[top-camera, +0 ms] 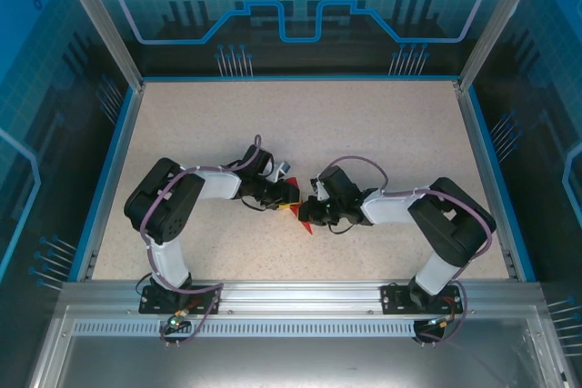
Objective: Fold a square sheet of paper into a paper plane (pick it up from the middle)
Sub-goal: Fold the wing for the fifth time at the center of the table.
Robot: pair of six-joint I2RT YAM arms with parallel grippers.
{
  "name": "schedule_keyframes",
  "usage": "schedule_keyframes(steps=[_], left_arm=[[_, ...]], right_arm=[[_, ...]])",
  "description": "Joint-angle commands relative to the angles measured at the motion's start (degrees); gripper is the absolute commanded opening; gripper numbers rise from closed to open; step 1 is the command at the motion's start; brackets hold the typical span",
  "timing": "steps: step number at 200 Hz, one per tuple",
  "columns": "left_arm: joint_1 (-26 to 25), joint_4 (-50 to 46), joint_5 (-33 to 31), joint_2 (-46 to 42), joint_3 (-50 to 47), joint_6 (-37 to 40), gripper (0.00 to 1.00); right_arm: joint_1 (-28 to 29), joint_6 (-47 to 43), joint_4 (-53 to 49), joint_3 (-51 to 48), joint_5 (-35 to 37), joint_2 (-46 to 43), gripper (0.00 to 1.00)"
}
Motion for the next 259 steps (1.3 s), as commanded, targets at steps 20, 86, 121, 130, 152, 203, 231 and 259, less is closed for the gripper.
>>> schedule_keyframes(steps=[20, 86, 121, 130, 152, 203, 231, 259], left_arm=[[-0.43, -3.65, -2.48, 3.91, 0.2, 2.22, 0.34], [-0.49, -4.3, -2.54, 3.95, 0.45, 2.69, 0.34], [-0.48, -4.0, -2.35, 4.0, 0.32, 2.61, 0.34], [-0.53, -4.0, -2.21, 4.0, 0.42, 2.67, 0.34], [-0.49, -3.96, -2.05, 3.91, 0.43, 2.55, 0.34], [-0.52, -4.17, -1.66, 3.74, 0.47, 2.84, 0.34], [-0.51, -4.46, -1.6, 3.44, 0.66, 3.01, 0.35], [-0.5, -4.52, 0.18, 1.51, 1.5, 5.04, 0.4]], right_arm=[[-1.01, -0.02, -3.06, 0.22, 1.57, 3.26, 0.11], [-0.69, 1.63, 2.23, -4.26, -1.48, -0.49, 0.11], [-0.32, 1.77, 3.29, -1.64, -1.02, -1.45, 0.12], [-0.32, 1.96, 3.73, -0.89, -1.01, -0.79, 0.13], [-0.32, 2.62, 4.17, 0.7, -0.75, 1.39, 0.13], [-0.51, 3.97, 5.03, 0.16, 1.12, 3.47, 0.14], [-0.76, 3.57, -0.26, -1.57, 3.51, 3.22, 0.11], [-0.79, 5.34, 0.66, -4.9, 3.01, 4.32, 0.07]])
